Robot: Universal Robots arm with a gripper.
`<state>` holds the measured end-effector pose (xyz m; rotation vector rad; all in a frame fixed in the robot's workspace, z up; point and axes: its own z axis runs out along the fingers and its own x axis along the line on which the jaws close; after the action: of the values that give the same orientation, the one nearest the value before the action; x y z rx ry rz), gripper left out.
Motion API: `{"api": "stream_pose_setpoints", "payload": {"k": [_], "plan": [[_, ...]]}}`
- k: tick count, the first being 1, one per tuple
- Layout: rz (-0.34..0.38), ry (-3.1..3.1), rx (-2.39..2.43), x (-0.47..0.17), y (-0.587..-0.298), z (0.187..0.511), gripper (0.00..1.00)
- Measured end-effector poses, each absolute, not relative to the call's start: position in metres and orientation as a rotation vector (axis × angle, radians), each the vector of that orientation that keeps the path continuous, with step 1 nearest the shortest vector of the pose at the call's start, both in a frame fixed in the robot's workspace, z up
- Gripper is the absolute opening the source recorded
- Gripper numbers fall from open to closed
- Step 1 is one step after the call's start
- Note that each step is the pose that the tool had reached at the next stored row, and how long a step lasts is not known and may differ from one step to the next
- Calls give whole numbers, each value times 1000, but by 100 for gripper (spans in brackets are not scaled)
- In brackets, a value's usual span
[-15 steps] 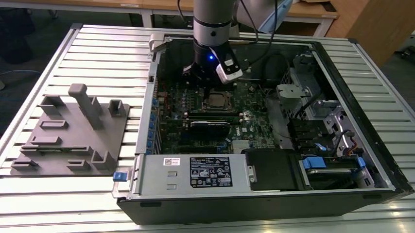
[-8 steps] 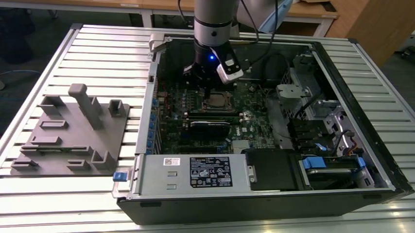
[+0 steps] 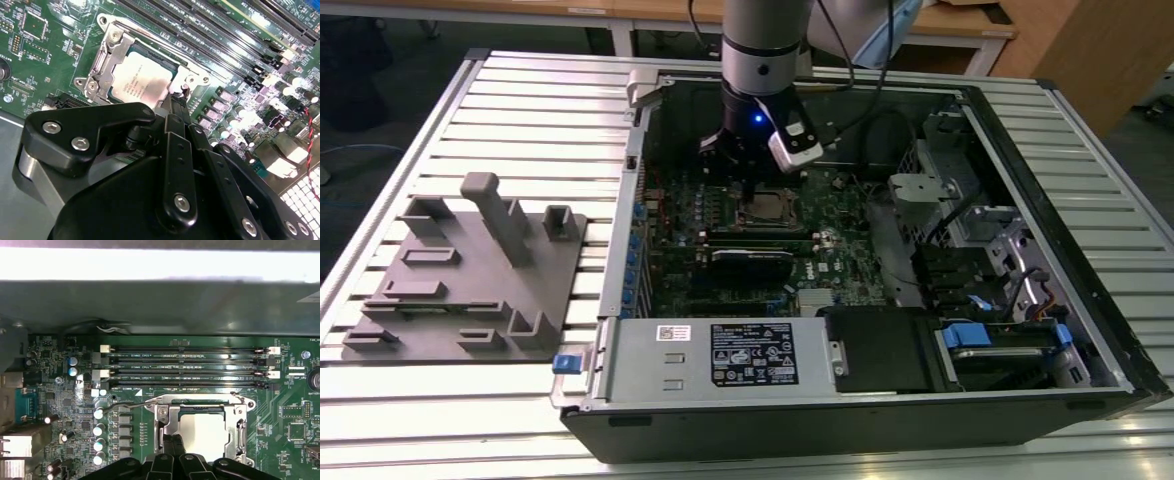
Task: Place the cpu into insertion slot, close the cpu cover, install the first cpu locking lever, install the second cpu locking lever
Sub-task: 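Close the cpu cover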
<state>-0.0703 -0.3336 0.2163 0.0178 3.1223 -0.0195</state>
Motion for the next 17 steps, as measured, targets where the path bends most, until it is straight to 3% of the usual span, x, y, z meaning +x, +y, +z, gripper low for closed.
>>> {"api": "stream_pose_setpoints", "payload": {"k": [17], "plan": [[-19,3122,18,-52,-334,216,11]]}}
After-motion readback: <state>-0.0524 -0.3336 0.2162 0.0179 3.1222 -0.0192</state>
